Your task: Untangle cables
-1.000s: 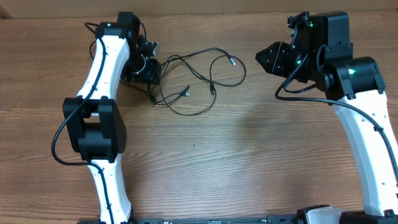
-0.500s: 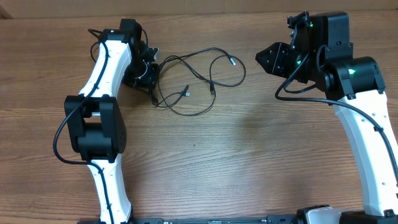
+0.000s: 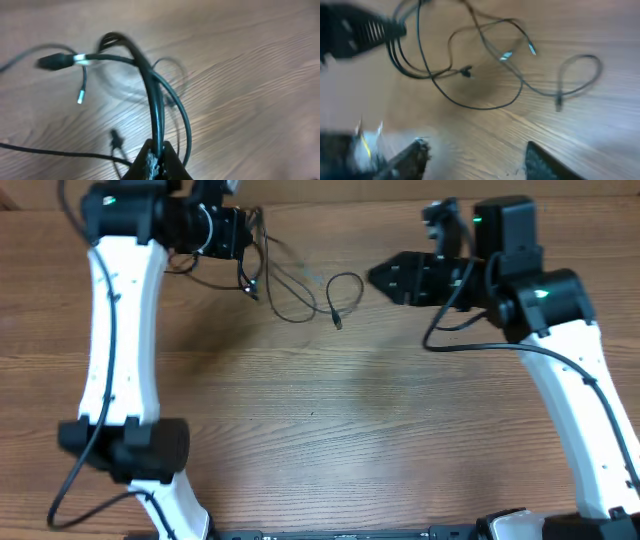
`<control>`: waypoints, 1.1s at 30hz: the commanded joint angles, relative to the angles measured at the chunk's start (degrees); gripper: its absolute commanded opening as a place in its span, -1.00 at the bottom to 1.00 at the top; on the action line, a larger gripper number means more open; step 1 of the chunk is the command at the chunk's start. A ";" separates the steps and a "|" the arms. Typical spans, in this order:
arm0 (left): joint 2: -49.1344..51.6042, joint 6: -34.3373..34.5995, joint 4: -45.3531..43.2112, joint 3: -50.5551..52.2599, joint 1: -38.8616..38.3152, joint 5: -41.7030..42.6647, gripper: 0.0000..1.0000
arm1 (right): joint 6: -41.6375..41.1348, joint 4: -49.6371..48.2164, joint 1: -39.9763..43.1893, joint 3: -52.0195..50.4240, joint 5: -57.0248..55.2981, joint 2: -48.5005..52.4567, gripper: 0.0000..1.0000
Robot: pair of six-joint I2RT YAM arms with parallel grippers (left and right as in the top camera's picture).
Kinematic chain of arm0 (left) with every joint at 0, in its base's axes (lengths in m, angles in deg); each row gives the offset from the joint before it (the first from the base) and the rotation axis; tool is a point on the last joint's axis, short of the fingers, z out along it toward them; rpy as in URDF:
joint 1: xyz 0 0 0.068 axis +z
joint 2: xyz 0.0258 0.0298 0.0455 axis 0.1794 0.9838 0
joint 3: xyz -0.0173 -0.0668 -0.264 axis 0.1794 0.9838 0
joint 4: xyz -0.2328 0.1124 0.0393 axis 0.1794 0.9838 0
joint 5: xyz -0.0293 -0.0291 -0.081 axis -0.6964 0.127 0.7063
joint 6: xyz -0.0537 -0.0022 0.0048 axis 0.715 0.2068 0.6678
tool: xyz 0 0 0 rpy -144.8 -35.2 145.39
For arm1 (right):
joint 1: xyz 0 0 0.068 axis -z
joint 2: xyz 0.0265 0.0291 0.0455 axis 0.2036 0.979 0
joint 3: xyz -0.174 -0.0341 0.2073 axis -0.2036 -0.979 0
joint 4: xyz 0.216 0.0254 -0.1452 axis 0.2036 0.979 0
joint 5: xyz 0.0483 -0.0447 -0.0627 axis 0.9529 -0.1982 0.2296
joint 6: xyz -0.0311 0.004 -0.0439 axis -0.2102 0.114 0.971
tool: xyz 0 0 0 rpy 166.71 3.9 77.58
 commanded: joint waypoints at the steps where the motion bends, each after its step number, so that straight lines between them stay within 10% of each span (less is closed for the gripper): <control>1: -0.11 0.94 2.01 -0.44 -0.11 5.51 -0.92 | 3.76 -2.95 -4.35 1.20 3.72 2.64 0.31; 19: -0.11 0.74 8.98 -0.42 -0.11 7.04 -0.92 | -4.94 -23.34 -14.60 1.20 -1.60 17.09 0.47; 26: -0.11 0.74 9.79 -0.42 -0.11 7.04 -0.92 | -4.74 -29.81 -15.91 1.20 -2.40 21.97 0.17; 33: -0.11 0.70 9.51 -0.42 -0.02 6.99 -0.92 | -5.29 -25.90 -15.63 1.20 -10.34 22.84 -0.65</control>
